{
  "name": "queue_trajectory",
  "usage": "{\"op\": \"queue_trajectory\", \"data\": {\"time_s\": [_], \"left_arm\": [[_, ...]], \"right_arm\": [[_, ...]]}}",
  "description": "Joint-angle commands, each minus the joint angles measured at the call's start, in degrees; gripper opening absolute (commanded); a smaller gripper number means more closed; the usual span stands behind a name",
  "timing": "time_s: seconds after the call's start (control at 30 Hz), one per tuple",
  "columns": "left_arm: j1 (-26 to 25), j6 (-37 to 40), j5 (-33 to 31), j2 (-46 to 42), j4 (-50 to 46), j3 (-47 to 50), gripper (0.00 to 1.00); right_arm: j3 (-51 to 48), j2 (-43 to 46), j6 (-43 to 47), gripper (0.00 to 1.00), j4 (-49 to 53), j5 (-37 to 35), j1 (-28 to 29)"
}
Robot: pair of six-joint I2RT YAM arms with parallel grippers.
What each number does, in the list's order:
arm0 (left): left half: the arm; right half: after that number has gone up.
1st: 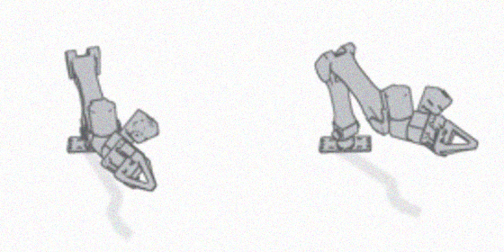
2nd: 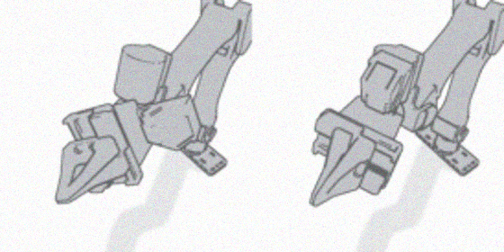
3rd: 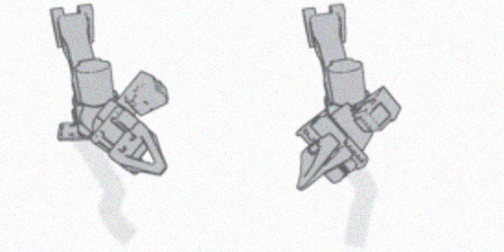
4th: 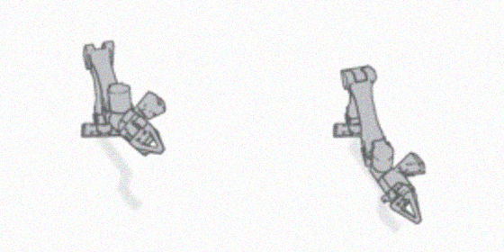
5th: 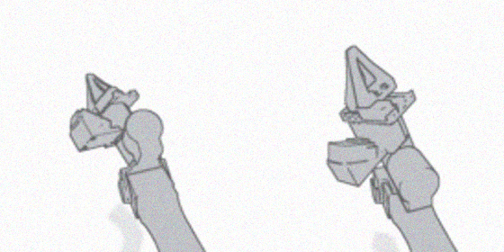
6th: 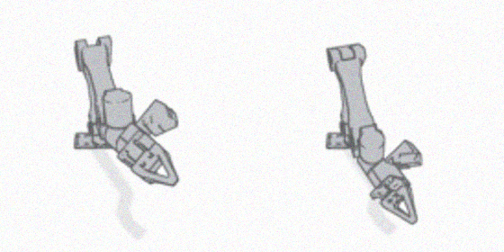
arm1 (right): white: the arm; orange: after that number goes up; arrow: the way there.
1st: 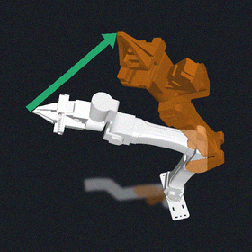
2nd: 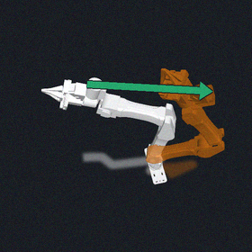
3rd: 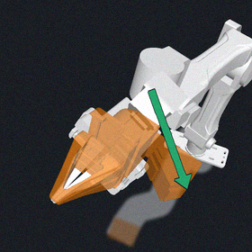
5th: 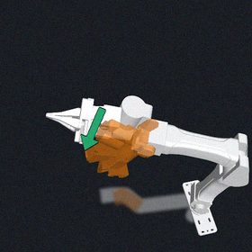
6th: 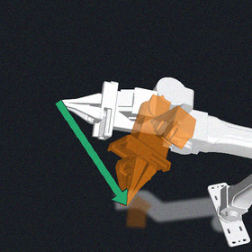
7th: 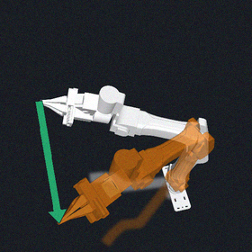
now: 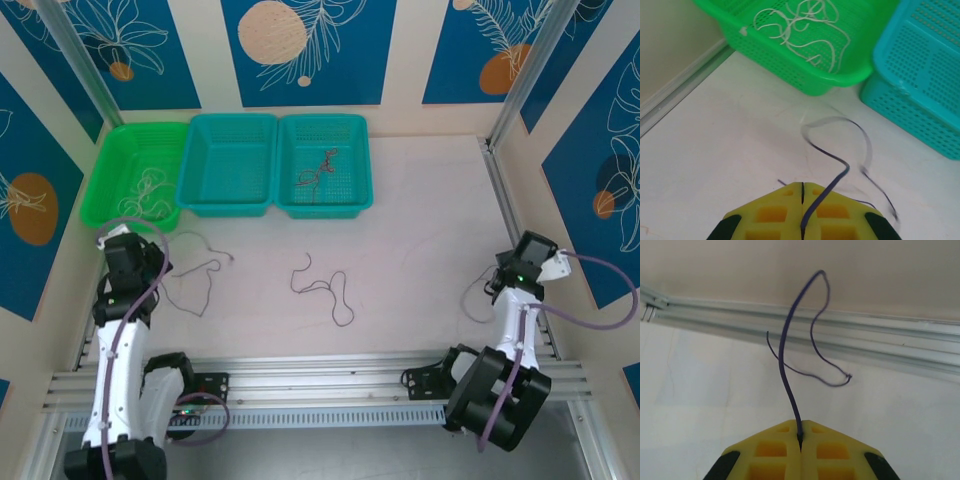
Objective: Untangle the cables
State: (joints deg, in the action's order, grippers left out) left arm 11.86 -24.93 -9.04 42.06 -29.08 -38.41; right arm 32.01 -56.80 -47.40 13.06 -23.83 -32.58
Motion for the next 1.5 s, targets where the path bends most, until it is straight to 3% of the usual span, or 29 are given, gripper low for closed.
{"op": "queue_trajectory", "data": {"time_s": [0.0,0.07,0.2,0.43,0.63,0.9,1.2,1.3,1.47], "left_arm": [[1.79,1.38,6.33,0.85,3.43,-1.95,0.00],[1.80,1.37,15.02,1.08,7.53,-1.68,0.00],[1.11,-2.97,28.15,0.29,14.29,-2.89,0.00],[-1.97,-5.75,31.78,0.62,10.62,-17.54,0.00],[-3.15,-8.79,31.84,8.57,8.31,-34.67,0.00],[-3.27,-8.62,31.40,28.18,8.44,-62.29,0.00],[-4.00,-8.78,31.09,55.81,1.30,-104.93,0.00],[-5.84,-10.07,30.33,59.78,4.96,-104.92,0.00],[-10.43,-2.77,25.32,69.97,1.09,-110.81,0.00]], "right_arm": [[-0.03,-0.10,0.21,0.00,-3.65,10.27,1.38],[1.15,0.09,1.95,0.00,-3.29,14.91,6.96],[3.05,3.85,1.57,0.00,0.38,12.66,22.66],[3.95,9.49,-2.04,0.00,6.57,7.61,42.82],[4.29,9.58,-3.34,0.00,9.53,3.98,55.52],[5.07,9.06,-4.71,0.00,10.89,2.00,60.80],[6.56,7.06,-3.31,0.00,10.55,2.53,61.04],[6.49,5.81,-3.09,0.00,9.77,2.57,61.14],[6.66,4.33,-1.97,0.00,9.39,3.44,61.22]]}}
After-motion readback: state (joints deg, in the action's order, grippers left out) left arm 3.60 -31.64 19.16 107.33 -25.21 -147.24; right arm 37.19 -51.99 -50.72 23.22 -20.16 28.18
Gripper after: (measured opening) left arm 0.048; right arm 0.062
